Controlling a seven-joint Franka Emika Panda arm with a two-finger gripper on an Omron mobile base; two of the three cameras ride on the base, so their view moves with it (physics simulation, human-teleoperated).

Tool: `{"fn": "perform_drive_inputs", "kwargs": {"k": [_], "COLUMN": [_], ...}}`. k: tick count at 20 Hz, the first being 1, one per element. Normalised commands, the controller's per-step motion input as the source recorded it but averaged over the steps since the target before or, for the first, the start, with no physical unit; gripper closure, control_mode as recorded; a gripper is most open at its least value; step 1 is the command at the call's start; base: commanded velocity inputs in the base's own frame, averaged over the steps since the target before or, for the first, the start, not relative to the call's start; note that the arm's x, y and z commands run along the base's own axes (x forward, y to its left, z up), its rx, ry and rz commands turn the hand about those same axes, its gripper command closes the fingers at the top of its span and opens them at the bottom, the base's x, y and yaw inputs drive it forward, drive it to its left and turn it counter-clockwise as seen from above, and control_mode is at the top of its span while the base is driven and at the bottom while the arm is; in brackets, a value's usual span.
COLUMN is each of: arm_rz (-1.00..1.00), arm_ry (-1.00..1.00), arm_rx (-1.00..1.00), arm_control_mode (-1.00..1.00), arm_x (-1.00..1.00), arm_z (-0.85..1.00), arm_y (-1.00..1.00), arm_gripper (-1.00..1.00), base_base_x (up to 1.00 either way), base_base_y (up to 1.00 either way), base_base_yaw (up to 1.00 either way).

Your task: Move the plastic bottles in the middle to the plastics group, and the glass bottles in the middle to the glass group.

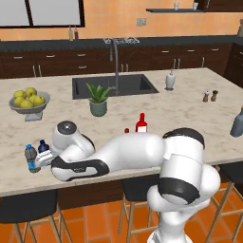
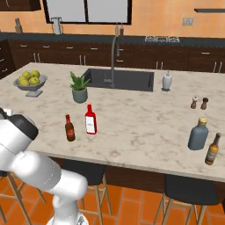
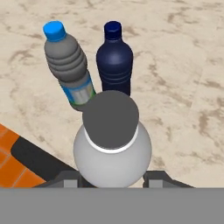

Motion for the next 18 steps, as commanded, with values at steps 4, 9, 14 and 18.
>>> {"fn": "perform_drive_inputs", "kwargs": {"k": [4,9,14,18], "arm_rz": [0.0,0.0,0.0,0.0], "arm_ry": [0.0,0.0,0.0,-0.01], "arm_rx": [0.0,0.0,0.0,0.0], "arm_control_mode": [-1.0,-1.0,-1.0,-1.0], "arm_x": [0.0,0.0,0.0,-0.03], "arm_z": [-0.14,-0.08,0.0,0.09], "arm_y": [0.11,0.03,0.0,0.0], "arm_gripper": [1.0,-1.0,-1.0,-1.0], "base_base_x": [0.0,0.0,0.0,0.0], "base_base_y": [0.0,0.0,0.0,0.0], "base_base_yaw": [0.0,0.0,0.0,0.0]}}
